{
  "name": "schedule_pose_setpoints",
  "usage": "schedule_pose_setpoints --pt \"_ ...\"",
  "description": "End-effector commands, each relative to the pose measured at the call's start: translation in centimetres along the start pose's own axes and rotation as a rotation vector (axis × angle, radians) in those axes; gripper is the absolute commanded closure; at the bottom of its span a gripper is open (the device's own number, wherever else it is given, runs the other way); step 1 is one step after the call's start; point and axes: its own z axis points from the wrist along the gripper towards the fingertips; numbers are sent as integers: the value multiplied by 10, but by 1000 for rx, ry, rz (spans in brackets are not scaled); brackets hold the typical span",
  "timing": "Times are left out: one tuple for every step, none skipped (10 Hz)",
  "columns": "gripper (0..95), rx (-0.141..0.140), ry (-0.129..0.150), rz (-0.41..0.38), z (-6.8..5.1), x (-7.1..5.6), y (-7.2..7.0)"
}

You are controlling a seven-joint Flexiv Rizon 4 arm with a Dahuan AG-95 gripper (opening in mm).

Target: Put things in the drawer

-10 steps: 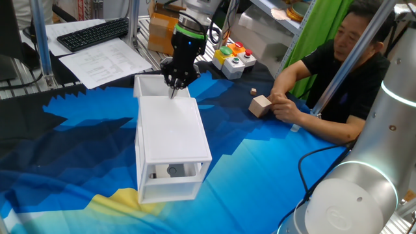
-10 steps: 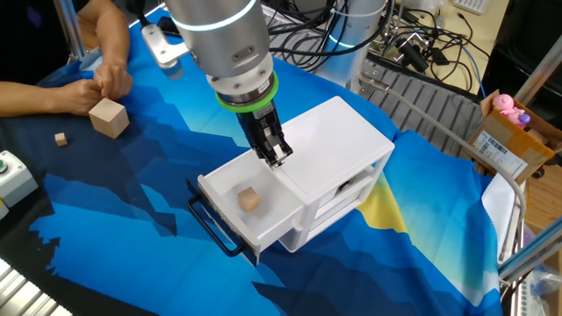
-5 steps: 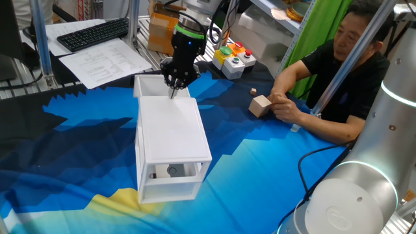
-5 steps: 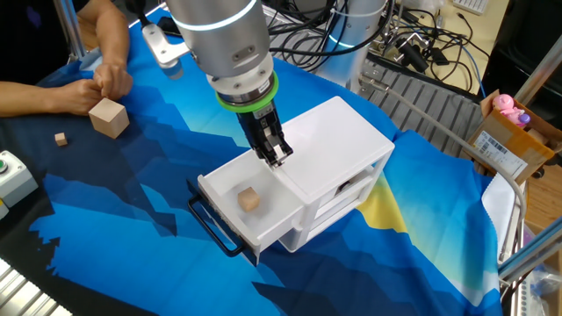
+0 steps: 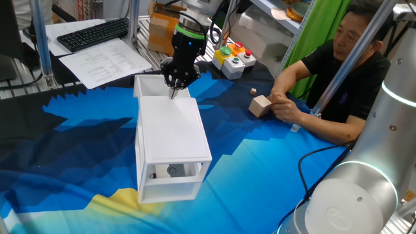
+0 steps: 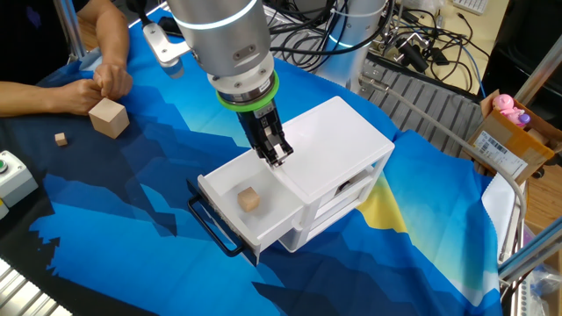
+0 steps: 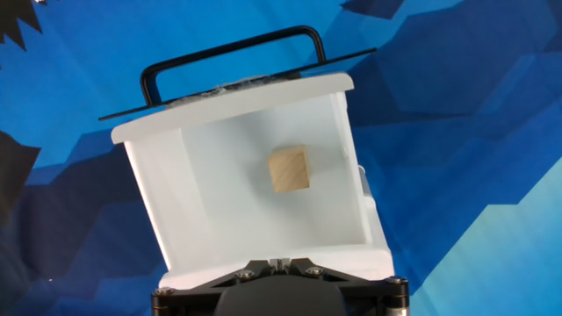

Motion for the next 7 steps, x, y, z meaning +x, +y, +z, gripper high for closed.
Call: schedule_pose_setpoints --pt "950 -37 -16 -143 2 -6 -2" --pt "950 -31 -15 -141 2 -9 -3" --pt "950 -43 -12 -109 5 5 1" --pt "950 -36 -18 -98 8 19 5" --pt "950 -37 -16 -90 10 29 9" --pt "950 -37 -16 -86 10 33 10" --pt "950 -43 -13 -78 11 36 10"
